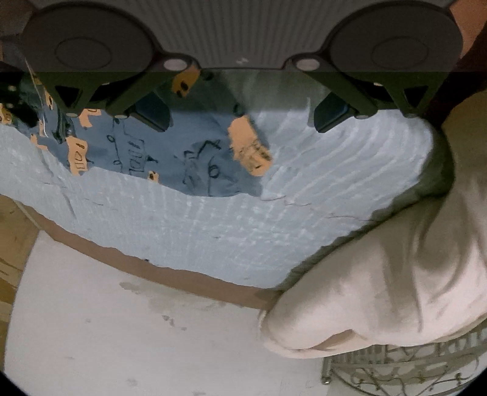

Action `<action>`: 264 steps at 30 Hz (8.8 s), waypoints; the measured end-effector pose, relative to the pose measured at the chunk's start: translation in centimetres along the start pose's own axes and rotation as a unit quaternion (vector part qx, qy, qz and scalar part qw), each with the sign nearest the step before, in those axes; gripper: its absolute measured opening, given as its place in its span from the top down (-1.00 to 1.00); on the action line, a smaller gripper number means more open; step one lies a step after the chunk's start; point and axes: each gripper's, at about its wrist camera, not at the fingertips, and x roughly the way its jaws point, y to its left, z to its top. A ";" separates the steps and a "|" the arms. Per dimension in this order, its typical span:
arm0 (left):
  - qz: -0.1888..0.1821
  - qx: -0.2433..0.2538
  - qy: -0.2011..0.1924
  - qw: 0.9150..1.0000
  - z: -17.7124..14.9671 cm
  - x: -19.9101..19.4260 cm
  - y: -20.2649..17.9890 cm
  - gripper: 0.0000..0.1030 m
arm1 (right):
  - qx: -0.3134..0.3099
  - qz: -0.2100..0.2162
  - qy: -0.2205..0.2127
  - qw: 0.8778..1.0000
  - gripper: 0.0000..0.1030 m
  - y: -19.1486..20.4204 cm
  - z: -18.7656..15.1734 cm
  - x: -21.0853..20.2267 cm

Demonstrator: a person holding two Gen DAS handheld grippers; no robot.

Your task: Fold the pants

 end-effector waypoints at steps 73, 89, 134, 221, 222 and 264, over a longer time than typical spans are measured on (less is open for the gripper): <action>-0.212 0.247 -0.109 0.939 -3.7 -6.6 -26.2 0.68 | 0.118 -0.133 -0.027 0.984 -0.99 -13.2 -7.7 -10.2; -0.186 0.286 -0.067 0.938 -8.1 -6.7 -24.8 -0.68 | 0.201 -0.096 -0.023 0.975 -0.99 -16.2 -9.9 -10.5; -0.196 0.223 -0.025 0.955 -5.0 -6.4 -23.5 -0.68 | 0.242 -0.021 0.042 0.969 -0.98 -14.8 -5.0 -7.1; -0.153 0.148 0.086 0.973 -0.8 3.4 -15.6 -0.98 | 0.322 0.142 0.100 0.931 -0.85 -18.1 -6.8 -2.3; -0.164 0.148 0.087 0.971 -0.8 3.4 -15.4 -0.92 | 0.332 0.152 0.098 0.926 -0.75 -18.2 -7.0 -2.1; -0.132 0.117 0.032 0.984 4.7 5.1 -15.8 -0.45 | 0.247 0.086 0.030 0.965 -0.46 -14.4 -0.1 4.9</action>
